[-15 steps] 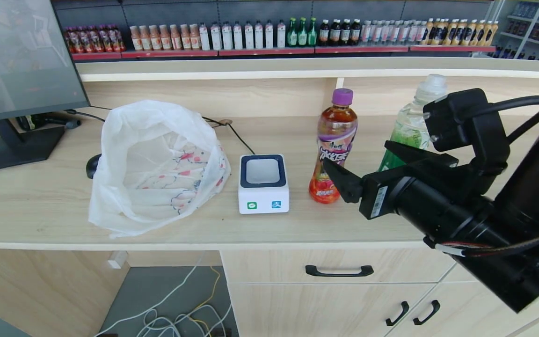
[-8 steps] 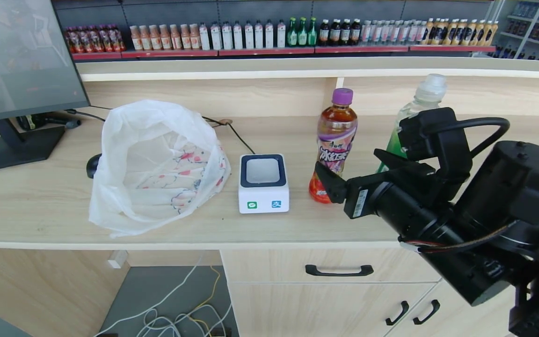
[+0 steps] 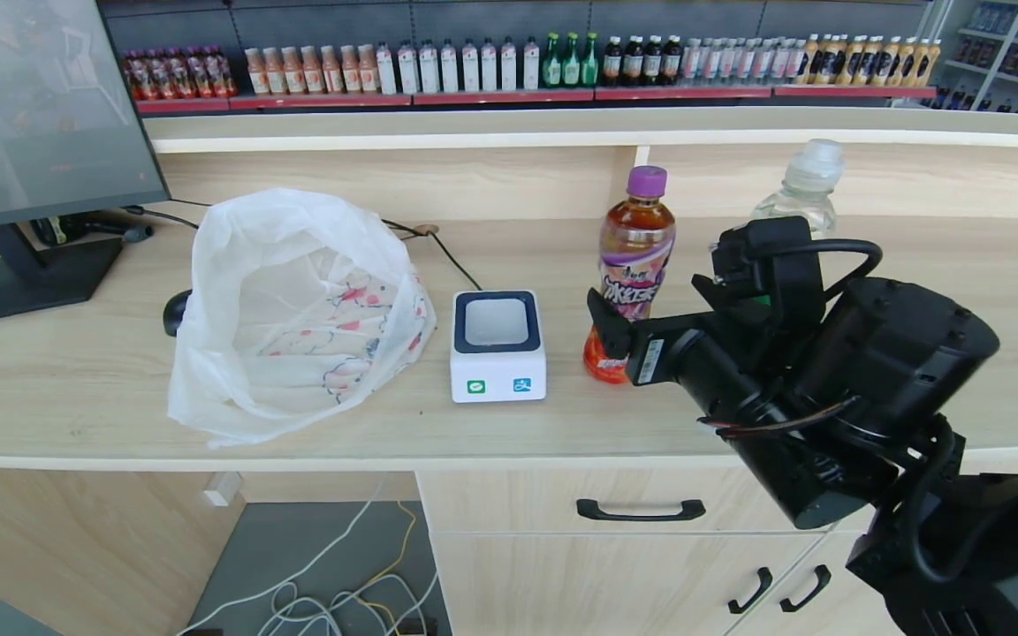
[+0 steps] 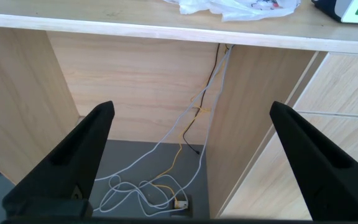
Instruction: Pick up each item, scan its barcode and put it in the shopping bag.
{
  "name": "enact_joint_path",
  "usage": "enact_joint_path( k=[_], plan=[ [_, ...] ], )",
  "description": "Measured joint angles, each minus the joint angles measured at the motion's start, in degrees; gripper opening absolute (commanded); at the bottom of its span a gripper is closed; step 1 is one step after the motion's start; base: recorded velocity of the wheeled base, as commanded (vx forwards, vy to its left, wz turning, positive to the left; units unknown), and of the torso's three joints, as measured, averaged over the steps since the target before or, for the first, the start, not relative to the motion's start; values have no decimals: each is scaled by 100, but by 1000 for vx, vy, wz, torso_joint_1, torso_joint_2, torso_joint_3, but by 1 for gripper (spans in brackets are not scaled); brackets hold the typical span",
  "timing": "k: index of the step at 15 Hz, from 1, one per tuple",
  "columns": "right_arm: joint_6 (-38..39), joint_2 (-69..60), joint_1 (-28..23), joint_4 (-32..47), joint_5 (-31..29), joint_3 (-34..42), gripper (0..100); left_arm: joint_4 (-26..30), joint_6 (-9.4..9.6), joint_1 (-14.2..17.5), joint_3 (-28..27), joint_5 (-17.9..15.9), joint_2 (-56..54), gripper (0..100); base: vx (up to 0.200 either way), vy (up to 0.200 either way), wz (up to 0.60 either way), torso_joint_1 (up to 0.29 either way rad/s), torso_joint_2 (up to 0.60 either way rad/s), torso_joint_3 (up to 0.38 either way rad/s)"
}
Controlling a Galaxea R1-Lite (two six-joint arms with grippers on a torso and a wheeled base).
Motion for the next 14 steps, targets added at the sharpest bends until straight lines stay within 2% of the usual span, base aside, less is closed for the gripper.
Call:
enact_joint_path(
  k=[14],
  plan=[
    [-88,660,-373,-49,6,-680,100,0,0,0,0,2,0,100,0,0,0,0,0,0]
  ],
)
